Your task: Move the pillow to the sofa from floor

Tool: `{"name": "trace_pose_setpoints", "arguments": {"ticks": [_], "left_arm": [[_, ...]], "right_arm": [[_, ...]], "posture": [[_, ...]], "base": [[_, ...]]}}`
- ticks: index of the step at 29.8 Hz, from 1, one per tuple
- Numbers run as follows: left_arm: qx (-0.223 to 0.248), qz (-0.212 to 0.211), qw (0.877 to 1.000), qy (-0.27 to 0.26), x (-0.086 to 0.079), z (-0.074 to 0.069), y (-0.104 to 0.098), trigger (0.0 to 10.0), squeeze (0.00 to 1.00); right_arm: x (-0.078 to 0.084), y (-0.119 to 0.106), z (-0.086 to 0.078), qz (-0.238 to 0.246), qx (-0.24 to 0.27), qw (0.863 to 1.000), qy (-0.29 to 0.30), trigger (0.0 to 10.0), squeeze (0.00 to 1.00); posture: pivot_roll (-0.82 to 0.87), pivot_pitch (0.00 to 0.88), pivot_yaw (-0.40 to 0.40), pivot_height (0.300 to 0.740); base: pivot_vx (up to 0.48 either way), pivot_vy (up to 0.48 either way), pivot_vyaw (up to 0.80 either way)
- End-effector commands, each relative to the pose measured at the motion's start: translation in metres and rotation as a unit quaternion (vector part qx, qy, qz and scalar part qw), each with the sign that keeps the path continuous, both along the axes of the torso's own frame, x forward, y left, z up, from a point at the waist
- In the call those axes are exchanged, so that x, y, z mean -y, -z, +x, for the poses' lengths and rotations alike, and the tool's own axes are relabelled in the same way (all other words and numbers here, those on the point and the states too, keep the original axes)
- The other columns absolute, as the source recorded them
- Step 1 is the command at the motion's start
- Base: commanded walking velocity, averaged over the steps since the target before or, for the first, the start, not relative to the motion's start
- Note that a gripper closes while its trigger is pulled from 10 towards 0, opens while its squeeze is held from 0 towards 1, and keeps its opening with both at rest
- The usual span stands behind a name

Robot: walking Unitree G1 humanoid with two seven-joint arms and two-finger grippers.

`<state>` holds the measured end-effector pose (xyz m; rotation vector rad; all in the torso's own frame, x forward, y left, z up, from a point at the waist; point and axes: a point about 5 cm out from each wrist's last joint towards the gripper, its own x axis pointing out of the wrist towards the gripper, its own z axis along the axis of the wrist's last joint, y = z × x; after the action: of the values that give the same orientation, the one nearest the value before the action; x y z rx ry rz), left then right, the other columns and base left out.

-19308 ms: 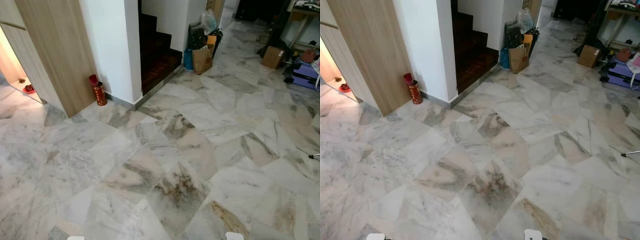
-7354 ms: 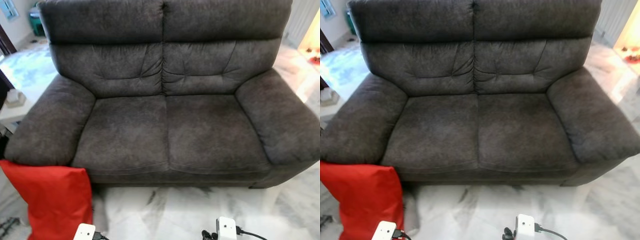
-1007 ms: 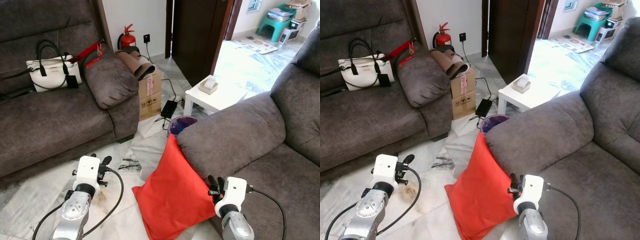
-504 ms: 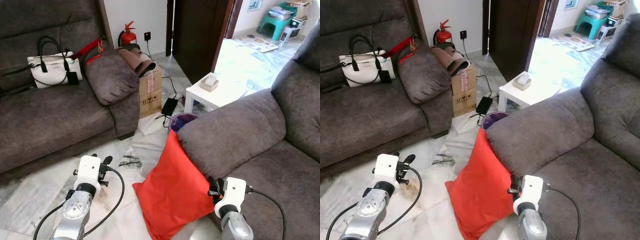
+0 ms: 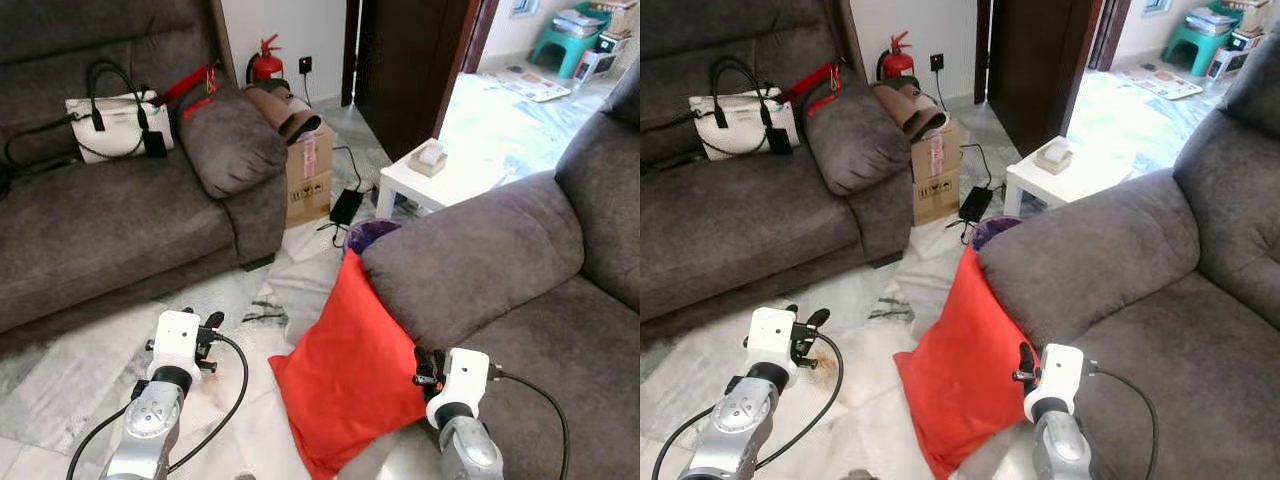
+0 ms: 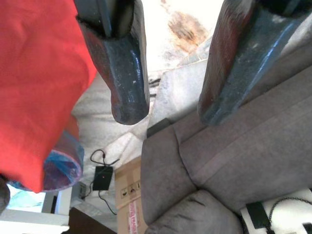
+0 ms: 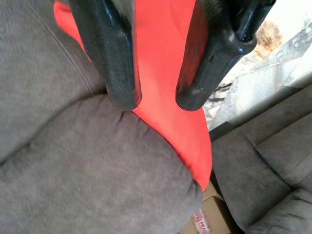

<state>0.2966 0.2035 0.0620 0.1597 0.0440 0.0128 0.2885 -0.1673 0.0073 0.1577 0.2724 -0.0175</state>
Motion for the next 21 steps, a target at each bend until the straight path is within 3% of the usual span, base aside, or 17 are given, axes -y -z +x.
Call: {"name": "trace_pose_setpoints", "arguments": {"ticks": [1, 21], "left_arm": [[-0.001, -0.004, 1.0, -0.002, -0.0021, -0.0014, 0.0001, 10.0, 0.0], [-0.011, -0.036, 0.999, -0.005, -0.0005, -0.0014, 0.0021, 10.0, 0.0]], "right_arm": [[-0.0013, 0.0038, -0.0032, -0.002, -0.009, 1.0, -0.002, 10.0, 0.0], [-0.0023, 0.005, -0.0036, -0.002, -0.013, 1.0, 0.0, 10.0, 0.0]], "posture": [[0.06, 0.148, 0.04, 0.656], [0.06, 0.148, 0.043, 0.656]], "base": [[0.0, 0.0, 0.0], [0.0, 0.0, 0.0]]}}
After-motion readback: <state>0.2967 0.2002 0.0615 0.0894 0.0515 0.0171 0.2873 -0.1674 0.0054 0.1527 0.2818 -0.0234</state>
